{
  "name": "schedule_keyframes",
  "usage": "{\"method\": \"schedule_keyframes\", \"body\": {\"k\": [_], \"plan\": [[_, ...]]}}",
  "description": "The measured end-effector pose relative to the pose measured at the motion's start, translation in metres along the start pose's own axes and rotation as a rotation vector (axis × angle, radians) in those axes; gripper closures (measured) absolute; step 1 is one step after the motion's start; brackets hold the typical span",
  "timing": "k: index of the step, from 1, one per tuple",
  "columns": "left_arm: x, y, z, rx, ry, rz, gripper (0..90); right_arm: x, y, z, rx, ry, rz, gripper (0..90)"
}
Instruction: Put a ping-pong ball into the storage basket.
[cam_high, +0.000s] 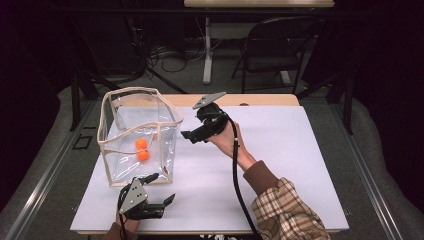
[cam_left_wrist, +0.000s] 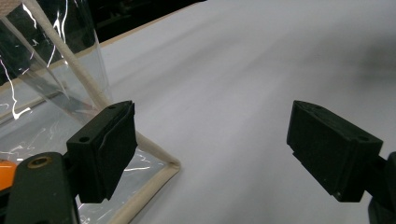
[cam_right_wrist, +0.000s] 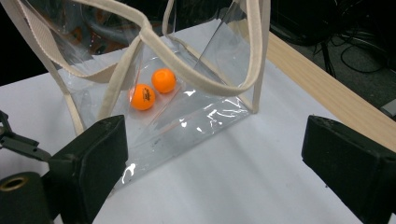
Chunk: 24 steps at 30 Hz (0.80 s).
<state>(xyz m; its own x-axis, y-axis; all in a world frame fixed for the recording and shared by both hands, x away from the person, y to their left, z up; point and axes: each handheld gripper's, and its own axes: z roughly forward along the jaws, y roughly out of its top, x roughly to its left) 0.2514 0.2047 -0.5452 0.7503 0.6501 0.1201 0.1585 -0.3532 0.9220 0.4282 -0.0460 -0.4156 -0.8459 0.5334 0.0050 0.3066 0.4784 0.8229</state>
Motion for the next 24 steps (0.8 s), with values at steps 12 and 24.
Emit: {"method": "schedule_keyframes", "body": {"k": [12,24], "plan": [[0.0,-0.001,-0.002,-0.002,-0.001,0.002,15.9,0.002,-0.028,-0.014,0.033,-0.003,-0.011,4.4],[-0.001,0.0,-0.002,-0.004,-0.004,0.004,15.9,0.004,-0.057,-0.029,0.048,-0.014,0.009,2.5]]}}
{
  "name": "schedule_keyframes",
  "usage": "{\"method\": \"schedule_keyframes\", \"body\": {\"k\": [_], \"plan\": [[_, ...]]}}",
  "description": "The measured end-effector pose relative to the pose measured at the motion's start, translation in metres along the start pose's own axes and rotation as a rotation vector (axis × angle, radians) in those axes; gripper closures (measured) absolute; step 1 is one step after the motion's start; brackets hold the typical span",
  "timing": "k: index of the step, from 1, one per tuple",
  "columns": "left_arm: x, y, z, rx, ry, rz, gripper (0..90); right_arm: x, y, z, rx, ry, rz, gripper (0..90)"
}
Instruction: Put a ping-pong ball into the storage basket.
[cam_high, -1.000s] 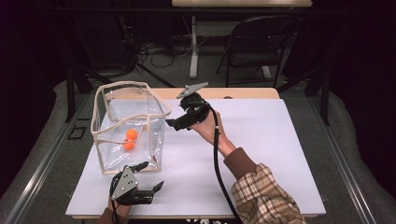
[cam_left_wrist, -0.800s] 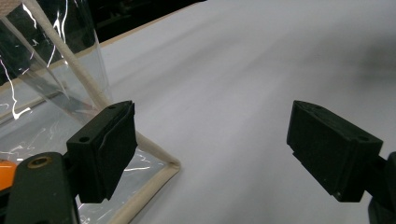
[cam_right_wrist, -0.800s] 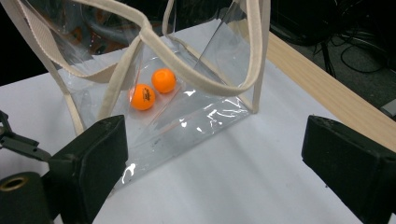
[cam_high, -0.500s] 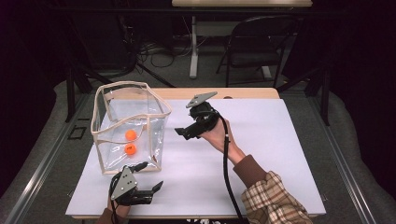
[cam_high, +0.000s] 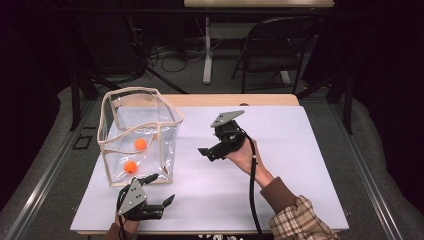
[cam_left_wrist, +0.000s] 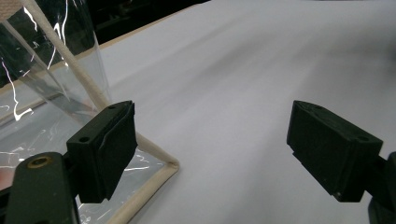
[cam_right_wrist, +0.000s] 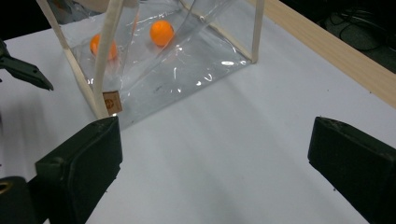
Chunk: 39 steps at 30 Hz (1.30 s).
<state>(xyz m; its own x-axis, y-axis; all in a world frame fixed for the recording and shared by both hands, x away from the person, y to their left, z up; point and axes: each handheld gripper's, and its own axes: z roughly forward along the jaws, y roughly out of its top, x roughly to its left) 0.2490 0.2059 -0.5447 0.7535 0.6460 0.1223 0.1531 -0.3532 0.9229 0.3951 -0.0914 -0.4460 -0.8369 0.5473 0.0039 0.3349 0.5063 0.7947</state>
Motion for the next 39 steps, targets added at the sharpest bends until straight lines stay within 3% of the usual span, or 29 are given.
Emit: {"method": "schedule_keyframes", "body": {"k": [27,39], "plan": [[0.0,-0.001,0.0,0.004,0.001,0.0,15.9,0.004,-0.058,-0.029,0.013,-0.035,0.023,0.1],[-0.001,-0.001,0.0,0.005,0.001,0.001,15.9,0.006,-0.082,-0.044,-0.012,-0.061,0.025,0.0]]}}
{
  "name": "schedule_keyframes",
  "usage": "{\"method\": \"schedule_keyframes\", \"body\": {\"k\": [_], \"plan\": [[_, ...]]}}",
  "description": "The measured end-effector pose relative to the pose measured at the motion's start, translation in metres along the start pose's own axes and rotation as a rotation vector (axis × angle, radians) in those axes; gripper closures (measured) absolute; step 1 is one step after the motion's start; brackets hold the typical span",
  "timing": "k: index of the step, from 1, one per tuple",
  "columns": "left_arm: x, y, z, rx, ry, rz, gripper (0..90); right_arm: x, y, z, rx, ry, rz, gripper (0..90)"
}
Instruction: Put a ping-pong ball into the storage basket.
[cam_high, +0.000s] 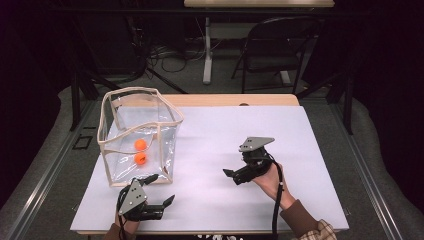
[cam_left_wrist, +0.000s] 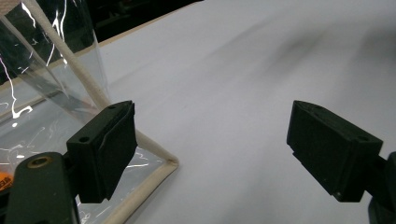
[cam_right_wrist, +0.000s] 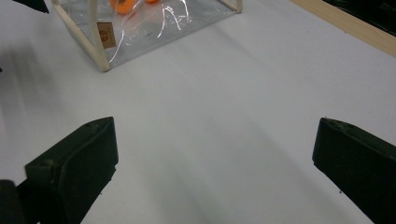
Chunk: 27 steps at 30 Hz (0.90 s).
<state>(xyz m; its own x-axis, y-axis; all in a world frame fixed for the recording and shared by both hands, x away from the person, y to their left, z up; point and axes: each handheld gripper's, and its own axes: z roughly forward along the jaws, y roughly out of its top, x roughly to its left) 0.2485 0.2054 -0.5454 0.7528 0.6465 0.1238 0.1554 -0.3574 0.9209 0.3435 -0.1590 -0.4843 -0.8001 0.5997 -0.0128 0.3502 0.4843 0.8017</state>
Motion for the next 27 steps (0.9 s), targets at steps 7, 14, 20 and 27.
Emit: {"method": "schedule_keyframes", "body": {"k": [7,14,20,27], "plan": [[0.0,0.0,0.0,0.001,0.001,0.001,15.9,0.003,-0.01,-0.006,0.003,-0.004,0.001,0.0],[0.0,0.0,0.0,0.001,0.001,0.002,15.9,0.007,-0.019,-0.013,0.0,-0.017,-0.003,0.0],[0.0,0.0,0.0,0.0,0.001,0.0,15.9,0.008,-0.027,-0.018,-0.001,-0.027,-0.002,0.0],[0.0,0.0,-0.001,0.0,0.001,-0.001,15.9,0.008,-0.038,-0.025,-0.005,-0.04,0.005,0.0]]}}
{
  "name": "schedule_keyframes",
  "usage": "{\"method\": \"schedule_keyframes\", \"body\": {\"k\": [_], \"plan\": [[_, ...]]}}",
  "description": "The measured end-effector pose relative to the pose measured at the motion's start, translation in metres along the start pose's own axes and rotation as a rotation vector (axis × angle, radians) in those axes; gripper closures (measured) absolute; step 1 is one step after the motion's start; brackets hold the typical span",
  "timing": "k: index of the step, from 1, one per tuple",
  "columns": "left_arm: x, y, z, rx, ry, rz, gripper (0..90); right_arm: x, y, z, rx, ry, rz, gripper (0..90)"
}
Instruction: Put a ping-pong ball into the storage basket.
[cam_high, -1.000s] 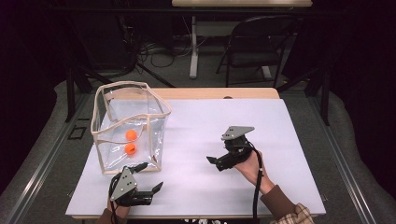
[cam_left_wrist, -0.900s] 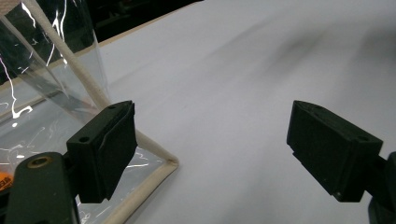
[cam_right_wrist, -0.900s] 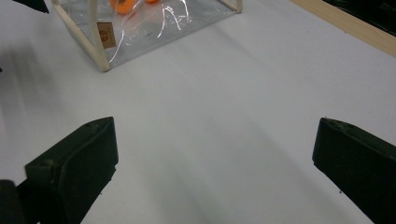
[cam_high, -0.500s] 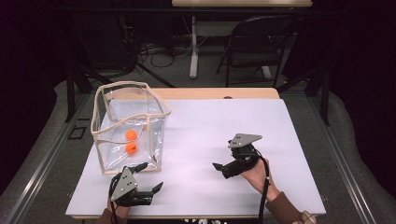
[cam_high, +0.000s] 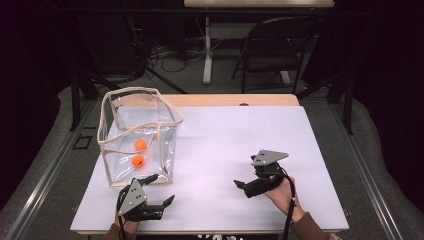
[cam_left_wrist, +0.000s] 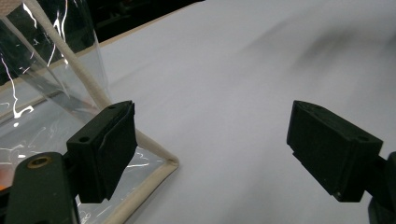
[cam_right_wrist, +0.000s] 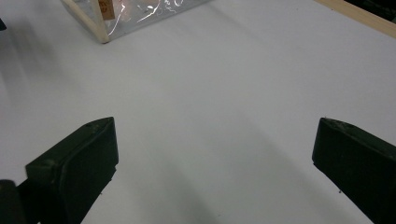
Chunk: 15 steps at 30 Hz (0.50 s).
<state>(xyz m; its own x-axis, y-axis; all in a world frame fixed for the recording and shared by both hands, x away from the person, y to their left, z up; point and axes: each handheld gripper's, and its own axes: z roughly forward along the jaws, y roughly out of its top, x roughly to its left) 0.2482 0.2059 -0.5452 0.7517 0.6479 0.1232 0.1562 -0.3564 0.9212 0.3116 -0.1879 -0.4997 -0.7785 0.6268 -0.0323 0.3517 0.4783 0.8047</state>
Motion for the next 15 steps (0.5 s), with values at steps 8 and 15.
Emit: {"method": "schedule_keyframes", "body": {"k": [8,15], "plan": [[0.0,0.0,0.0,0.001,0.002,0.0,15.9,0.0,-0.011,-0.008,-0.022,-0.025,-0.007,0.0],[-0.001,0.0,0.0,0.002,0.0,-0.001,15.9,0.003,-0.022,-0.013,-0.033,-0.048,-0.022,0.0]]}}
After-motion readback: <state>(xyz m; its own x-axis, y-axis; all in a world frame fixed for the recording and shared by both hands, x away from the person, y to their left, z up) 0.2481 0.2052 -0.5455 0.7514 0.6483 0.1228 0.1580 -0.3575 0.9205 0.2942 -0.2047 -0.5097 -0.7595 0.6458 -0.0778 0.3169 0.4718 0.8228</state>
